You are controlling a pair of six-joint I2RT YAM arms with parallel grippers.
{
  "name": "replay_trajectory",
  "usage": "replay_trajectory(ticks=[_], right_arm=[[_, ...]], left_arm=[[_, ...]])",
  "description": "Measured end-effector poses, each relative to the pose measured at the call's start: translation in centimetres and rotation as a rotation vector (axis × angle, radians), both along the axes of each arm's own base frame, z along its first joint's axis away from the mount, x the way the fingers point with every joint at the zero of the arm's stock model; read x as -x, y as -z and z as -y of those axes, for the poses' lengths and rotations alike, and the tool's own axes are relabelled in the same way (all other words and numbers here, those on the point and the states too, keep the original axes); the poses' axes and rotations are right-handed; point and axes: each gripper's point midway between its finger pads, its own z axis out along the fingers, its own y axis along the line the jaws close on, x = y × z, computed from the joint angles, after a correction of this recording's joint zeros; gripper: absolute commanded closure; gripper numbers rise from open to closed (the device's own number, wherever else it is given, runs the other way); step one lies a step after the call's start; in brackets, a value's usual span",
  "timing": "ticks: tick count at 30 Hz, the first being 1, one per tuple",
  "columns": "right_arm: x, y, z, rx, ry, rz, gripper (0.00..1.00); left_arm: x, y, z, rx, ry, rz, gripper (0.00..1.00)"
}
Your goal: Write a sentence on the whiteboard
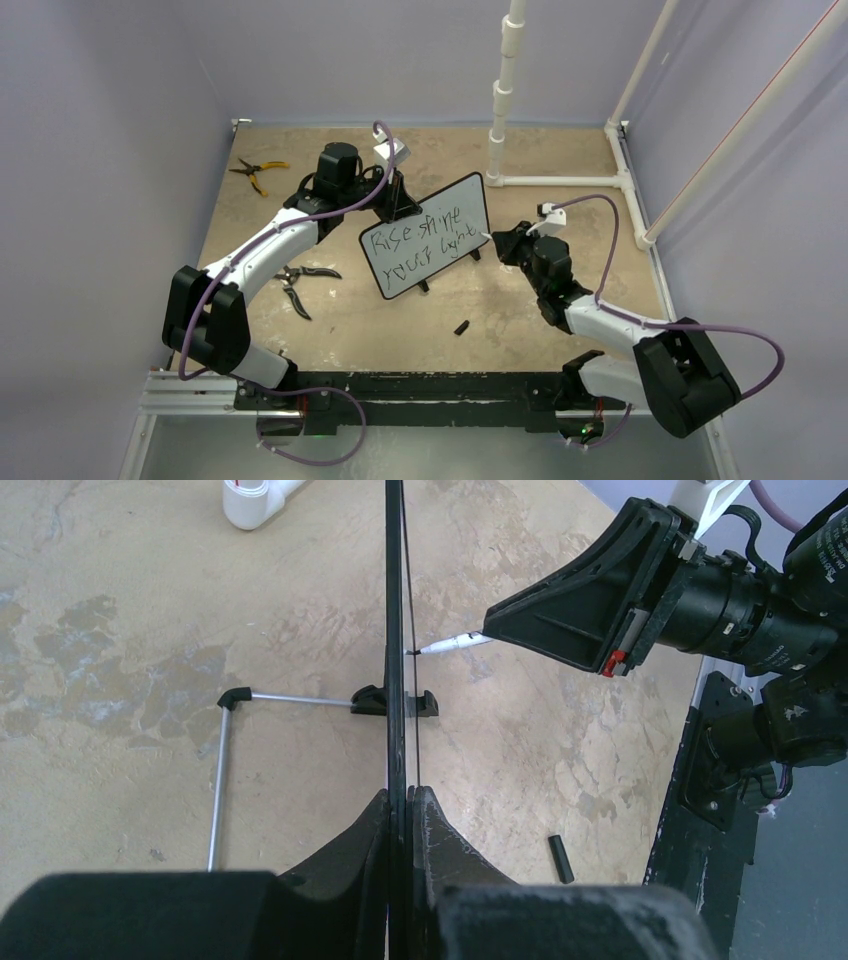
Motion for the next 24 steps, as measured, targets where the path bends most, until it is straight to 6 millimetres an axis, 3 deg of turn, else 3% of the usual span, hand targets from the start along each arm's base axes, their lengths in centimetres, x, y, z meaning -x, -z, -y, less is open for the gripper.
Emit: replay_trajectory(ticks=[10,14,16,20,24], right_arm=[[-0.2,0.0,-0.1,-0.003,0.0,0.004,1.0],[0.3,-1.0,0.2,-0.011,0.002,0.016,1.0],[0.8,-2.5,0.4,-0.03,0.006,0.044,1.0],[2.0,-5.3,1.0,-0.06,0.009,0.101,1.0],[3.1,-5.6,1.8,-0.043,0.017,0.078,1.0]], left_arm=[[0.0,0.0,0.0,0.0,-0.002,0.0,1.0],[0.0,0.0,0.0,0.0,-0.001,0.0,0.99],[0.0,0.0,0.0,0.0,-0.001,0.0,0.9],[0.0,0.0,0.0,-0.003,-0.005,0.001,0.6],[0.1,-0.4,-0.1,-0.004,-0.016,0.012,0.48]])
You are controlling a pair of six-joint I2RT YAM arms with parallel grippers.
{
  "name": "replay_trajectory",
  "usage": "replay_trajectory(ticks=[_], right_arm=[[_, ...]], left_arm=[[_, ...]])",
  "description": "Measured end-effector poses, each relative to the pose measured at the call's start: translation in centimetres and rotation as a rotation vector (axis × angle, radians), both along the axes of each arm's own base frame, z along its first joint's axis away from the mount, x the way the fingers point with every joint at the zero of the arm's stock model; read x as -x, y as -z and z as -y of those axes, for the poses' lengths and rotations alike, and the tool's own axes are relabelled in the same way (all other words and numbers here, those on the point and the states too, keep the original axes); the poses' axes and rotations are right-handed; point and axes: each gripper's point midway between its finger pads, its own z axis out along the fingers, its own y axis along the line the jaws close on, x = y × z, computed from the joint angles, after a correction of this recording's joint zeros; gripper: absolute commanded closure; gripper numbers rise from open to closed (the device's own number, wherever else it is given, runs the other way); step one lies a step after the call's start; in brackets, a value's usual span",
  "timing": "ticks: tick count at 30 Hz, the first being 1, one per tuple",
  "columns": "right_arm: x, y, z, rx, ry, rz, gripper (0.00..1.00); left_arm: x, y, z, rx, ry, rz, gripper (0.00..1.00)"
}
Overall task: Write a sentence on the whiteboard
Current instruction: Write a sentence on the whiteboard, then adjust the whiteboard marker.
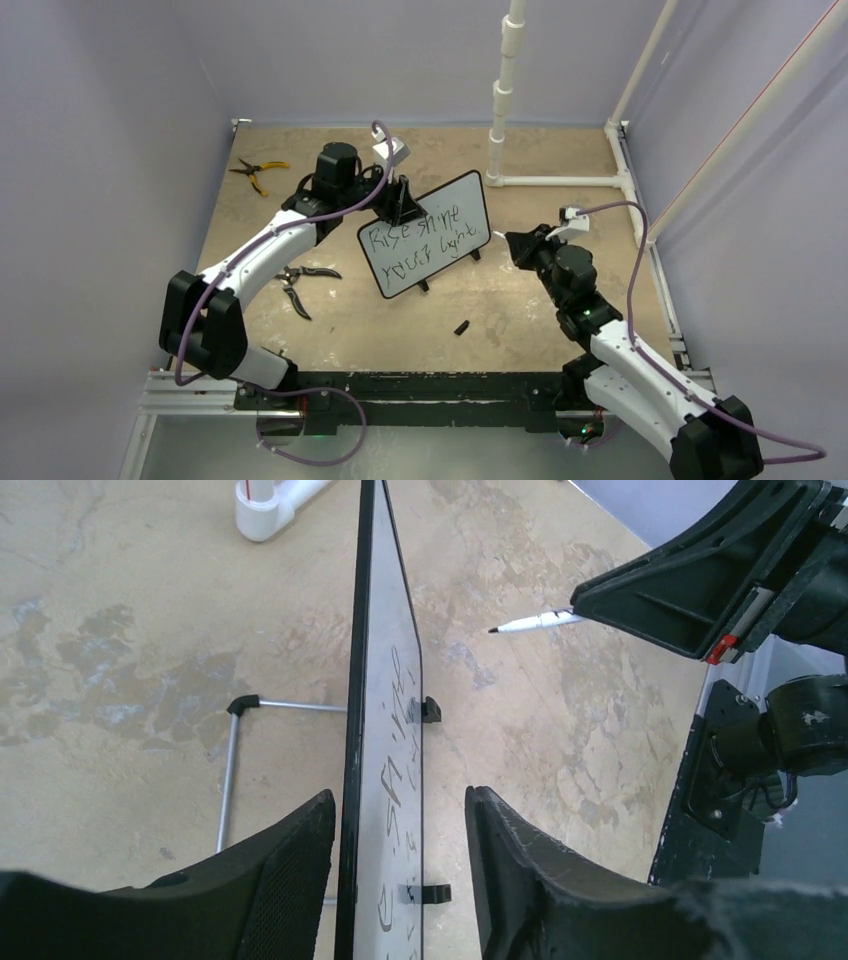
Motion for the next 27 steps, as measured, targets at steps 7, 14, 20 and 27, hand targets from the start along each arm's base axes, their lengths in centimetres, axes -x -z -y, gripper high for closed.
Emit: replay_trajectory(ticks=[7,14,20,27], right_arm=[[1.4,-1.2,0.3,0.048,-0.029,-0.054,1.0],[3.8,-3.0,-2.3,0.065,-0.24,-0.039,1.0],[6.5,-2.4,-5.8,0.081,-0.512,-0.097,1.0],[9.3,-2.6,-8.5,0.029,-0.754,-0.146,1.0]], left_arm=[[-0.2,-3.3,-1.4,0.003,-0.09,0.105,0.43],[2.9,-8.9,-0.2,0.018,-0.087,0.282,0.49],[10.8,-7.6,5.9,-0.026,0.179,0.303,0.44],[13.3,-0.1,5.6,-0.13,0.263,0.169,0.42]])
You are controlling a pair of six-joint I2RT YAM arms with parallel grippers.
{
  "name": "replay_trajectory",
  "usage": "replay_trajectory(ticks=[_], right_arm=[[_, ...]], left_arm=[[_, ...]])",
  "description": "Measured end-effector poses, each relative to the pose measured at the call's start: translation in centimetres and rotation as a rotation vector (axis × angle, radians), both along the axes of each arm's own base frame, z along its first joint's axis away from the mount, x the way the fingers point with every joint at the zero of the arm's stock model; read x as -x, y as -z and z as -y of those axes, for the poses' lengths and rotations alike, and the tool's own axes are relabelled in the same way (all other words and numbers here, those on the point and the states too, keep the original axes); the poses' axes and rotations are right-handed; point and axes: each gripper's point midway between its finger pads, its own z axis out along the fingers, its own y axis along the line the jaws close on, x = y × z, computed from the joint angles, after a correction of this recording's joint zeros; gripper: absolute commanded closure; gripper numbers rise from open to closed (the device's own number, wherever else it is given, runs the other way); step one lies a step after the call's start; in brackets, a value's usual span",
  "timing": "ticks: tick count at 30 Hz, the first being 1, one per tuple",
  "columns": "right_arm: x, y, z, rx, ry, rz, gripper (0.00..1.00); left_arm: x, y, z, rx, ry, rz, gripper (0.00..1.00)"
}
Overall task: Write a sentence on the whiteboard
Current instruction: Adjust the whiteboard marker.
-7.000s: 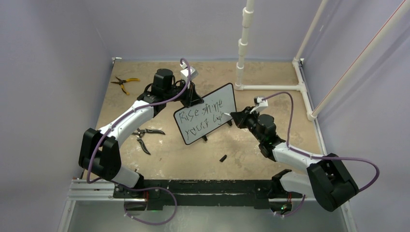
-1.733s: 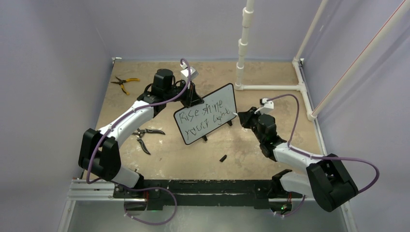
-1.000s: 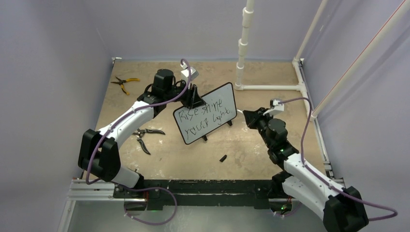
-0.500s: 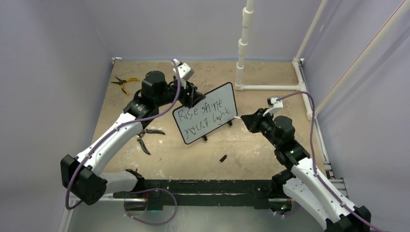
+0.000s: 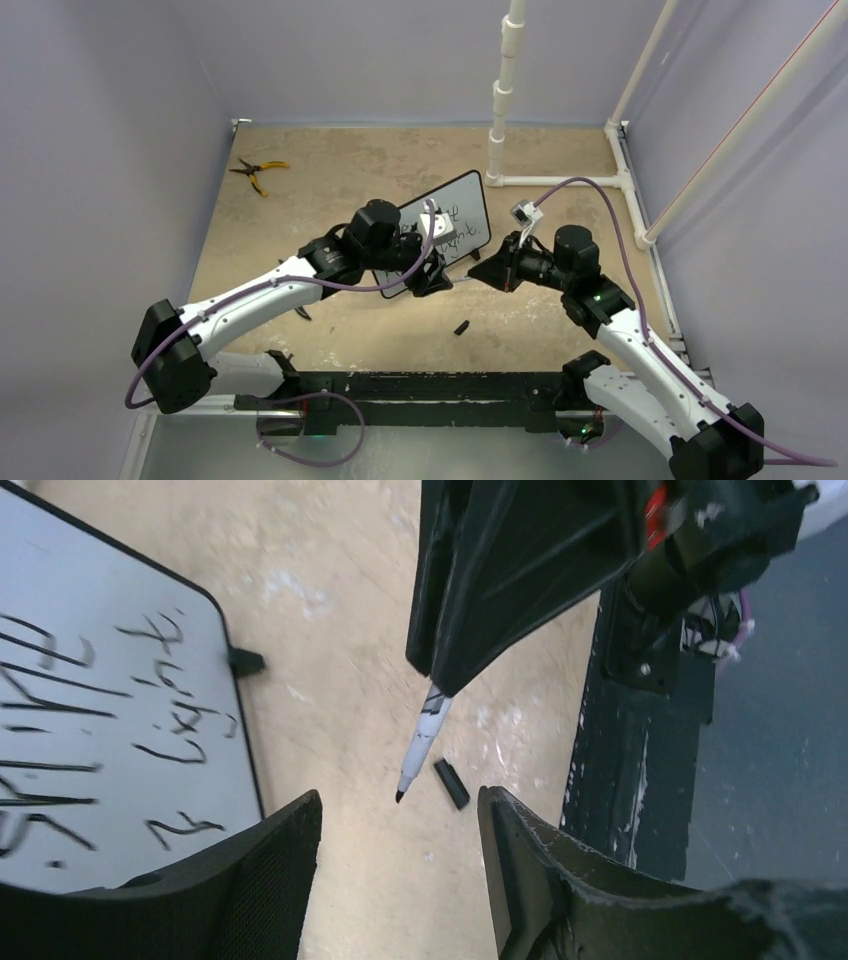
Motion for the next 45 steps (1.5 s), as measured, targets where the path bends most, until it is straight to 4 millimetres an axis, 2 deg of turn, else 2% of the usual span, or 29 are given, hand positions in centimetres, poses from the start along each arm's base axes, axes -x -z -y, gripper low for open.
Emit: replay_trajectory(ticks=[2,4,12,15,19,21,22,27,31,34,41,45], right_arm=[[0.7,-0.3,-0.4,-0.02,-0.042,-0.005,1.0],[1.1,-0.6,-0.7,-0.035,-0.068,-0.009,1.0],[1.8,-1.2,-1.2,-0.065,-0.12,-0.009,1.0],[1.9,-1.1,-1.3,-0.067,-0.134,-0.014,1.0],[2.1,-1.2,-1.5,-0.074,-0.154,-0.017,1.0],[2.3,-1.4,-1.6,-0.085,-0.168,-0.016,0.95],[2.5,-1.5,-1.7,-0.09,-0.173,-0.02,0.91],[2.7,-1.8,-1.7,-0.136,-0.163,-0.031,0.54],[2.6,-2.8,-1.6,-0.2,-0.127,0.012,0.39],[2.6,-3.5,-1.4,-0.271,-0.09,0.031,0.36],[2.1,-2.5,-1.0,-0.397,0.002,-0.021,0.36],[1.4,-3.1,-0.7,-0.449,0.052,-0.019,0.36]], left_arm=[[0.8,2.1,-0.2,-0.031,0.019,-0.05,0.4],[1.4,3.2,0.0,-0.042,0.04,-0.088,0.4],[2.8,3.5,1.6,-0.007,0.108,-0.139,0.41],[3.0,3.4,2.1,0.008,0.122,-0.144,0.55],[3.3,3.9,2.7,0.012,0.135,-0.175,0.89],[3.5,4.2,3.0,0.013,0.14,-0.187,1.0],[3.8,4.2,3.1,0.014,0.156,-0.19,1.0],[4.4,4.3,3.3,0.028,0.159,-0.198,1.0],[4.6,4.0,3.2,0.085,0.105,-0.233,1.0],[4.3,3.0,3.3,0.161,0.046,-0.26,1.0],[3.4,1.5,3.8,0.351,-0.079,-0.348,1.0],[3.2,0.5,4.3,0.414,-0.106,-0.377,1.0]])
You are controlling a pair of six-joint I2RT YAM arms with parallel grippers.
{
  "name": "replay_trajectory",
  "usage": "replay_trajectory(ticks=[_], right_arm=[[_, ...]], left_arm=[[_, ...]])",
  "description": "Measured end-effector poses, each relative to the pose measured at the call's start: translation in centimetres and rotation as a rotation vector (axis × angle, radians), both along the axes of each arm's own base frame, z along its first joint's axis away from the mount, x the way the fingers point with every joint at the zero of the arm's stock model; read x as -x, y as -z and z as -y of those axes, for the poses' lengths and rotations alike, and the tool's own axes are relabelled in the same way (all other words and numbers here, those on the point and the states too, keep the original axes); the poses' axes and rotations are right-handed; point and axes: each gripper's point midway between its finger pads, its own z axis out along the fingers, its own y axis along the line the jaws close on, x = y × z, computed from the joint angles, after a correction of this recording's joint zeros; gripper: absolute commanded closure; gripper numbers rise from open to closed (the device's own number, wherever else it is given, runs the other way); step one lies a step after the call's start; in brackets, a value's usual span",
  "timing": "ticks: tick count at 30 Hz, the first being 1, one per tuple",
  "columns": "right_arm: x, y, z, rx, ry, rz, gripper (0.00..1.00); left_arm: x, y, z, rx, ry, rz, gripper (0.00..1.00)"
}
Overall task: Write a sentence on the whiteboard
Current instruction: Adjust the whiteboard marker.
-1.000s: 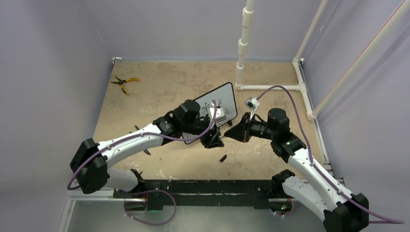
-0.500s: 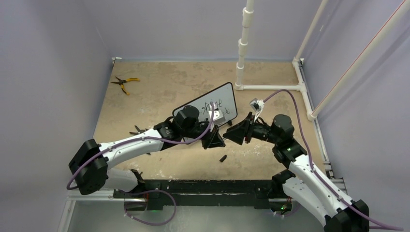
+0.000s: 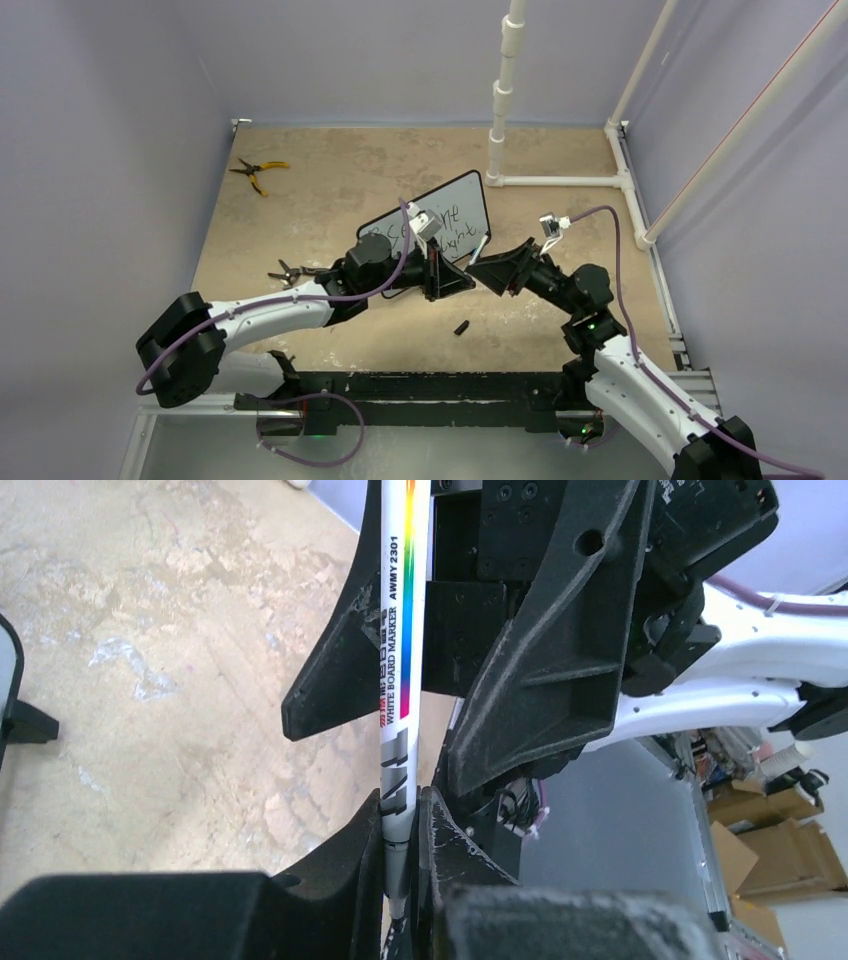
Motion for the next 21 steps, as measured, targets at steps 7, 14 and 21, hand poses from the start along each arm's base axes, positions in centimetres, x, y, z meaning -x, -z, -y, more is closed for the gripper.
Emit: replay_trajectory(ticks=[7,14,21], right_arm=[[-1.3,-1.7,0.5,-0.061,0.072,0.027,0.45],[-1.9,-1.6,0.4,-0.079,0.087,0.007,0.7],[-1.9,-1.8,0.3,-0.089,0.086,0.01,1.0]], left_arm=[[0.0,-0.7,0.7,0.047,-0.01,-0.023,1.0],[0.1,0.3,1.2,0.032,-0.003,-0.05,1.0],[0.1,0.9,1.3,0.02,-0.003,-0.06,0.92]])
